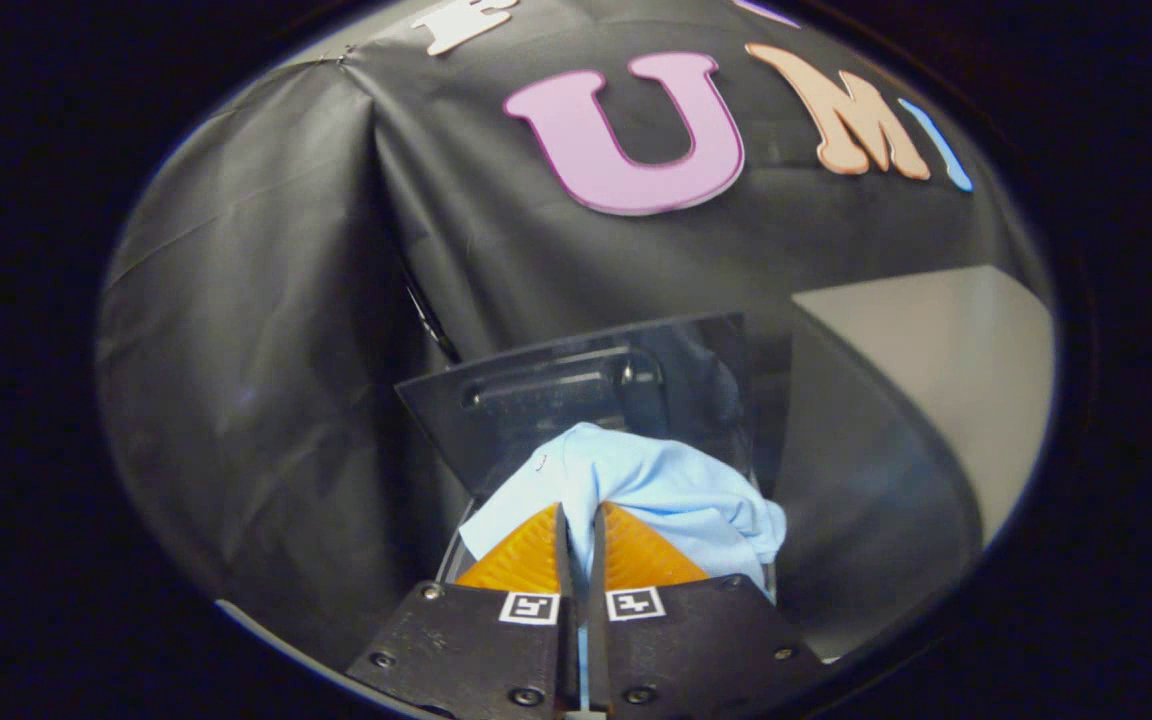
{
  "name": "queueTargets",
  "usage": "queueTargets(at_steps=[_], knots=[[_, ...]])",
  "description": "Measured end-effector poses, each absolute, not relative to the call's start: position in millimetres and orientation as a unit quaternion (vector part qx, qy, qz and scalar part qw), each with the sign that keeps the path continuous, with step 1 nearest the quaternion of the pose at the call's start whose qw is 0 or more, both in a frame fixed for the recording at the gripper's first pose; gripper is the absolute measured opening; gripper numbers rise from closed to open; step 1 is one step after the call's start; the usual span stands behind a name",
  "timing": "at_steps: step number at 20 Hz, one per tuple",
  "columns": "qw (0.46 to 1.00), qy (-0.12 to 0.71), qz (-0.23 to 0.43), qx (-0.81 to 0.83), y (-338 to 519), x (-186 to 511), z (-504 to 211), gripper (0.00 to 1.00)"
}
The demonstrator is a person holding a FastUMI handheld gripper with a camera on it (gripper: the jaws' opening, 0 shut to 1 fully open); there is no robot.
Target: Put the clothes into the washing machine and then close the washing machine lid.
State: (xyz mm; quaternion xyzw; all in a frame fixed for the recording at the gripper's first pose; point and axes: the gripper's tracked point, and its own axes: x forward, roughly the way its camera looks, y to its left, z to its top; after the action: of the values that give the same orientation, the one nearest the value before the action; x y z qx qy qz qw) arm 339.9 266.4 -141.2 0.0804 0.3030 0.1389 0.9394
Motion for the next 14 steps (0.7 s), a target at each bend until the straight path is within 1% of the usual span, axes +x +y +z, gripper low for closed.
queueTargets(at_steps=[2,8,14], knots=[[0.935,0.315,0.137,0.086,272,339,-167,0.03],[0.922,0.359,0.137,0.036,283,339,-240,0.03],[0.9,0.414,0.128,0.036,290,337,-294,0.04]])
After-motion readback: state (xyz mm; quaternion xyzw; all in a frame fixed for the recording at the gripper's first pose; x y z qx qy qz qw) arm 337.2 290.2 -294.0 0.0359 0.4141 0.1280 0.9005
